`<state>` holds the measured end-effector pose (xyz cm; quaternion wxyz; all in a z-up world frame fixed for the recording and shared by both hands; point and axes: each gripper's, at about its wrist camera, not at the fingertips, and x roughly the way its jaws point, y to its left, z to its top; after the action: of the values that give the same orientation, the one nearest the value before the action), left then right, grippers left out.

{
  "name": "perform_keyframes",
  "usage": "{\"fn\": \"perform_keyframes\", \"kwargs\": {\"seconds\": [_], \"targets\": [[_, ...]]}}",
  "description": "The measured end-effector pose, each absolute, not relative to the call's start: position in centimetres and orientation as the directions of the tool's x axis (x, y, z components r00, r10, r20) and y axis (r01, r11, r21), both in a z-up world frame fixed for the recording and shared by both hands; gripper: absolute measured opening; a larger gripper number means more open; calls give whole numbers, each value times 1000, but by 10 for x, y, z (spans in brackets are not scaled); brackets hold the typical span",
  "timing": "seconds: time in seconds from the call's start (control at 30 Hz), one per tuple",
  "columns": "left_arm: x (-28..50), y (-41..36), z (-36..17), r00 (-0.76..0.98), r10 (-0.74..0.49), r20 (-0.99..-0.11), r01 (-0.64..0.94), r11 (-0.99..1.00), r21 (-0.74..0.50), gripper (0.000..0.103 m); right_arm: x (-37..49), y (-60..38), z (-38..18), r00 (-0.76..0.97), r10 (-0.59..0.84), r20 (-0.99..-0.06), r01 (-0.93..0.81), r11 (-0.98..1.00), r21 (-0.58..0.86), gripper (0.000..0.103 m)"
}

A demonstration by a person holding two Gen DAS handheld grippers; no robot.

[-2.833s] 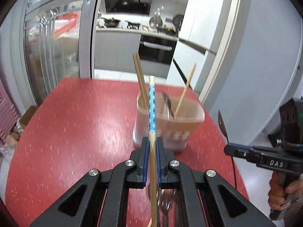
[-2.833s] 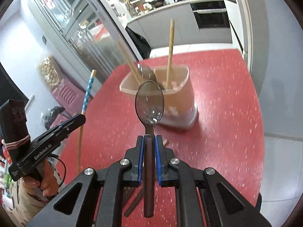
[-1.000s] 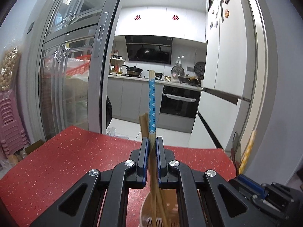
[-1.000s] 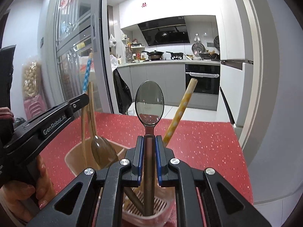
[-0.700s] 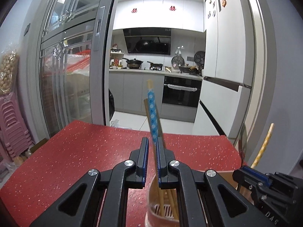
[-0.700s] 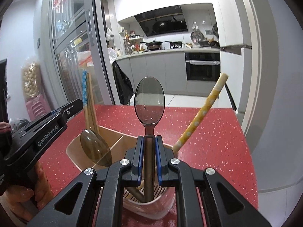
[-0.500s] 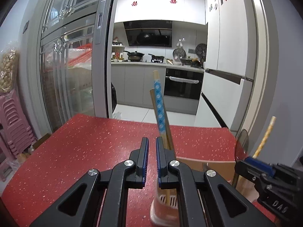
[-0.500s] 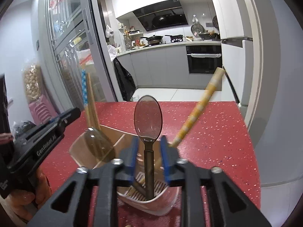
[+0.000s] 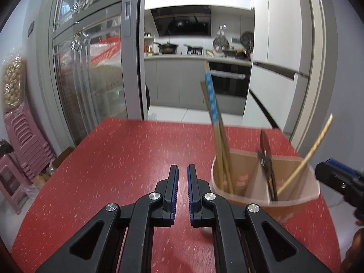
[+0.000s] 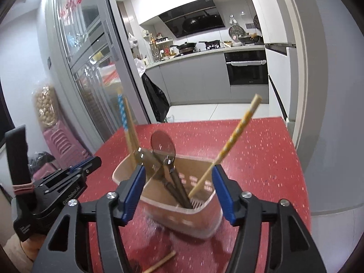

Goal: Organize utensils
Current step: 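Withdraw both tools and move them back over the remaining spoons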

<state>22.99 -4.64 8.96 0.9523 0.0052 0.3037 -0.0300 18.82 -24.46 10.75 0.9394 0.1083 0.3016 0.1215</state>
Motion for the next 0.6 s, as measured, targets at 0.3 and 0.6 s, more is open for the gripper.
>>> {"fn": "perform_keyframes", "kwargs": {"seconds": [0.3,0.6], "targets": [[204,-47,66,725,-51,-687,97,995,28,33,157,-238,77,691,302,-657,-124,945,304,78],[180,-42,44,659,-55,-750,111,993,25,33,140,-244,43,586,283,-759,-19,942,336,81]]}}
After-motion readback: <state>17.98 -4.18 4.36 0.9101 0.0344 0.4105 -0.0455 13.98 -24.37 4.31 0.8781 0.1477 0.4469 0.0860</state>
